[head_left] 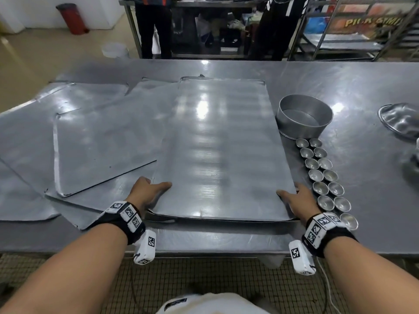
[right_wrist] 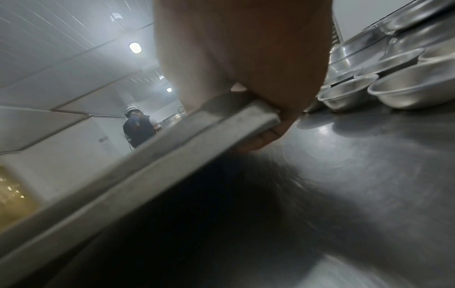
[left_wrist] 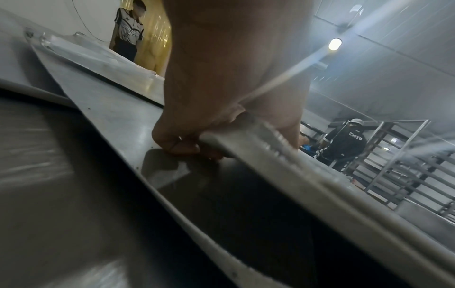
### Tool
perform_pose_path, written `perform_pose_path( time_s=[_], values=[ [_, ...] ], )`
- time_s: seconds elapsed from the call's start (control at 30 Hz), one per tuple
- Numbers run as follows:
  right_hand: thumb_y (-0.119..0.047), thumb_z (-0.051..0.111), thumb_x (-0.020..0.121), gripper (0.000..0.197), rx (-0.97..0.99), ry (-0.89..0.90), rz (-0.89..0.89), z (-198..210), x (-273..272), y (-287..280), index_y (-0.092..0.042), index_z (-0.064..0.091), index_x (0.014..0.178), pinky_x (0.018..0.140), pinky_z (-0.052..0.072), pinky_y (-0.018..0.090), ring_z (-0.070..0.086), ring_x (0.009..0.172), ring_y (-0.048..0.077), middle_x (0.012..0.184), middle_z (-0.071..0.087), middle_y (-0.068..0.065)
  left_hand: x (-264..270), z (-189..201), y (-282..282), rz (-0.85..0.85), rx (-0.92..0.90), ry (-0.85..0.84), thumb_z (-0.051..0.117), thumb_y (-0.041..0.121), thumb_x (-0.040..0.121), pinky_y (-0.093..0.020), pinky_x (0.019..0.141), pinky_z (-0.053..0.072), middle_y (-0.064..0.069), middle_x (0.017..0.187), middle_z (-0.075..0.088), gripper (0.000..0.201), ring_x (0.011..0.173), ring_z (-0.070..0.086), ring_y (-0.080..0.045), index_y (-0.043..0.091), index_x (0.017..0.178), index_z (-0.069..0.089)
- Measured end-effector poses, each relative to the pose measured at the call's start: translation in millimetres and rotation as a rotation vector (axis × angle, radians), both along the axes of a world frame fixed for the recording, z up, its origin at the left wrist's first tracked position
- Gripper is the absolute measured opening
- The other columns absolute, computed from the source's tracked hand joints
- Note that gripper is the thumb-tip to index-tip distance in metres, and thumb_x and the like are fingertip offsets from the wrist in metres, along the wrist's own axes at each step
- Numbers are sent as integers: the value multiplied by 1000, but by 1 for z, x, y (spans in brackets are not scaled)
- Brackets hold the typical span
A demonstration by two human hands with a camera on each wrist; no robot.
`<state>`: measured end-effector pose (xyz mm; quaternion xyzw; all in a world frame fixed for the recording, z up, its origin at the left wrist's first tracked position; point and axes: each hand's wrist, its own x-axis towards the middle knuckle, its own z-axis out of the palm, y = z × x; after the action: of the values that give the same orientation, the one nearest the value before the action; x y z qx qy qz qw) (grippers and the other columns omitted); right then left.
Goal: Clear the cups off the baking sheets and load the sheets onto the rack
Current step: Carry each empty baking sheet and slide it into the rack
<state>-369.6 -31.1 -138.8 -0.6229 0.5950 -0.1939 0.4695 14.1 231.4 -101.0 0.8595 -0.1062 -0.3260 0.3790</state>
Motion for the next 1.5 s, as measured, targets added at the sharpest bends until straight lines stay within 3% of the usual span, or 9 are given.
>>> perform_pose_path(
  time_s=[0.1, 0.2, 0.33, 0.53, 0.7, 0.9, 1.0, 1.13, 1.5],
  values=[
    [-59, 85, 53, 71, 1, -5, -30, -5, -1, -1, -26, 63, 112, 88, 59, 49, 73, 94, 18, 102, 75, -6, 6, -2, 4, -12, -55, 26, 91, 50, 65, -30, 56, 45, -8, 93, 58, 79, 68, 55, -21, 11, 116, 45],
    [-60, 82, 53, 69, -6, 20, -56, 6, 0, 10, -27, 56, 108, 87, 58, 48, 71, 92, 22, 104, 73, 2, 9, -2, 12, -114, -10, -83, 86, 59, 66, -40, 77, 53, -8, 124, 57, 89, 92, 64, -30, 15, 130, 43],
    [-61, 78, 59, 67, -12, 45, -78, 15, -8, 29, -26, 54, 111, 85, 58, 47, 69, 89, 27, 104, 72, 8, 2, 10, 24, -211, 50, -186, 79, 61, 75, -41, 95, 47, -7, 133, 53, 88, 116, 58, -31, 11, 137, 42],
    [-37, 77, 85, 36, -42, 17, -75, 21, -17, 54, -21, 58, 110, 83, 59, 41, 71, 90, 24, 104, 72, 6, -18, 31, 40, -230, 47, -286, 70, 55, 87, -31, 82, 37, 2, 107, 51, 51, 94, 49, -19, 18, 111, 44],
    [-51, 74, 82, 45, -24, 26, -48, 14, -36, 54, -20, 59, 113, 78, 58, 40, 68, 79, 23, 99, 74, 12, -31, 26, 53, -217, -8, -284, 69, 59, 86, -33, 82, 44, 3, 110, 59, 59, 97, 59, -21, 19, 124, 50],
    [-54, 69, 86, 44, -40, 81, 30, 13, -77, 57, -18, 58, 109, 88, 55, 41, 68, 93, 23, 105, 71, 3, -77, 18, 76, -157, -28, -283, 66, 57, 89, -34, 79, 47, -1, 111, 64, 54, 97, 63, -23, 18, 123, 52],
    [-71, 68, 76, 58, -48, 89, 70, 5, -105, 55, -21, 63, 106, 88, 55, 41, 69, 93, 21, 101, 73, -4, -115, 17, 89, -127, -28, -273, 64, 53, 92, -34, 79, 45, 0, 110, 63, 51, 96, 61, -19, 17, 124, 51],
    [-48, 67, 91, 35, -55, 99, 120, 11, -136, 63, -16, 64, 105, 82, 50, 36, 67, 90, 25, 98, 72, 2, -164, 8, 104, -76, -49, -249, 65, 46, 95, -32, 79, 42, 0, 109, 63, 44, 95, 59, -18, 13, 122, 53],
    [-41, 56, 100, 32, -28, 29, 250, -10, -197, 83, -20, 64, 122, 88, 49, 33, 66, 100, 15, 108, 71, -6, -246, -29, 134, -13, -43, -162, 55, 49, 99, -36, 73, 47, 2, 101, 66, 38, 91, 64, -18, 13, 113, 55]
  ],
)
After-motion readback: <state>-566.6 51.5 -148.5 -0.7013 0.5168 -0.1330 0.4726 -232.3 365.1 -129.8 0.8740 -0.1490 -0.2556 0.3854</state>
